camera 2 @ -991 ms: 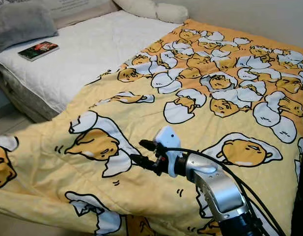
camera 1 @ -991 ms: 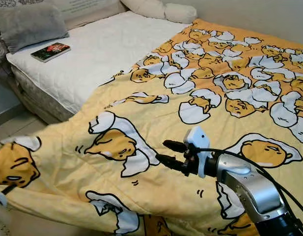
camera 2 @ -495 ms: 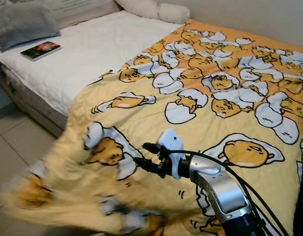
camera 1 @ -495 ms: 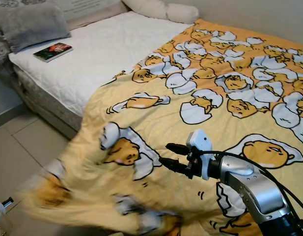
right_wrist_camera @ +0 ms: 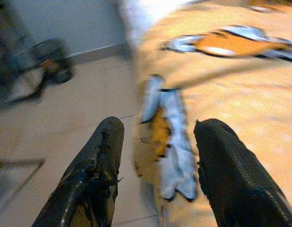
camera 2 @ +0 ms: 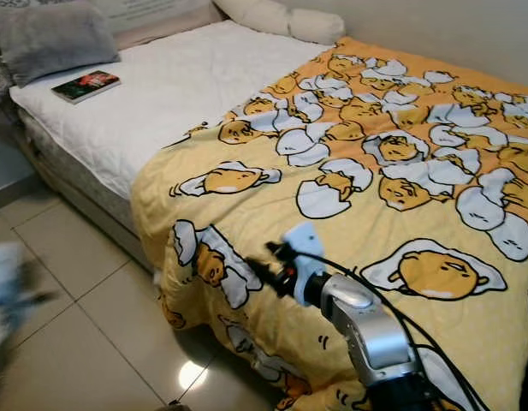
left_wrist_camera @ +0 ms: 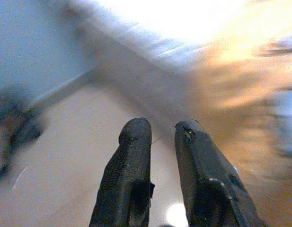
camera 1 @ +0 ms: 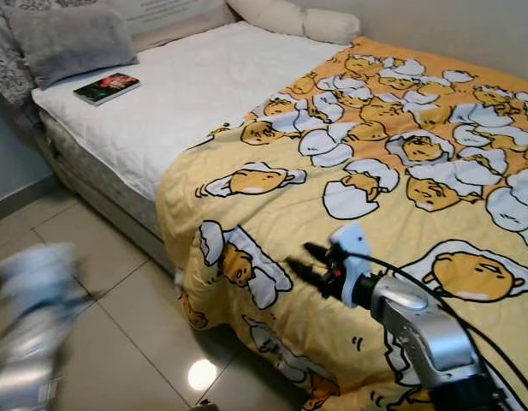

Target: Clean up the room

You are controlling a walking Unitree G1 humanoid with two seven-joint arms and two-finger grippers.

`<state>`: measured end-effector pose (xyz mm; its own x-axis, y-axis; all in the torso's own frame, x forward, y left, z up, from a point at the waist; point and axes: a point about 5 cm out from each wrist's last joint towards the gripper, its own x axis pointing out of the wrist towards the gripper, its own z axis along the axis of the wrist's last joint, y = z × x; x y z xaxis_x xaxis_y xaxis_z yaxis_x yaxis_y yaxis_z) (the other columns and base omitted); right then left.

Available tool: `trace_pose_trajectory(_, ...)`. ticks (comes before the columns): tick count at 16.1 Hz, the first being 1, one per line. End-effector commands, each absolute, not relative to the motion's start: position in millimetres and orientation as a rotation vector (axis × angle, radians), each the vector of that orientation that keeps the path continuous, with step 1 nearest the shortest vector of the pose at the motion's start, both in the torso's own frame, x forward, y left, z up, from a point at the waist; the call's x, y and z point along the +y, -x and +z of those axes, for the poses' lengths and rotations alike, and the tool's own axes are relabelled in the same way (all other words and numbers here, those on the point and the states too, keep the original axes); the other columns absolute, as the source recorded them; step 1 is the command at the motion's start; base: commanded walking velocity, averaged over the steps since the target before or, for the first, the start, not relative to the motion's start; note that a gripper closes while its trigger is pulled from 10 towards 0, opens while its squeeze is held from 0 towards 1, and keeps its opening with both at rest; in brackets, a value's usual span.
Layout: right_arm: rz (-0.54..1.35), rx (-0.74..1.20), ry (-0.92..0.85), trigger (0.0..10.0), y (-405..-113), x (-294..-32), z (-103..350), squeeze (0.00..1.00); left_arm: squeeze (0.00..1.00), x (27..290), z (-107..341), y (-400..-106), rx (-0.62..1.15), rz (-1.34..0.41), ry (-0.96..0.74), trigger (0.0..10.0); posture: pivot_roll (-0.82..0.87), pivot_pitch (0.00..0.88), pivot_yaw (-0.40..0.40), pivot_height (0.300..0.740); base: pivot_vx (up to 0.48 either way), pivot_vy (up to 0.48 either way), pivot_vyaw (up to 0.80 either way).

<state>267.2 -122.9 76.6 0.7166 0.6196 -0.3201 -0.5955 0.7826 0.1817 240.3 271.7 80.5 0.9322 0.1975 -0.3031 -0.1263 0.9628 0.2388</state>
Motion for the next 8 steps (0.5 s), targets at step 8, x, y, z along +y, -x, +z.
trace_pose_trajectory(8,0.282,0.379,-0.141,10.0,-263,-148,63,0.0,0.0,184,93,-258,0.236,-0.27,-0.198,10.0,-0.07,0.0,0.027,0.74,0.0,0.0,-0.6)
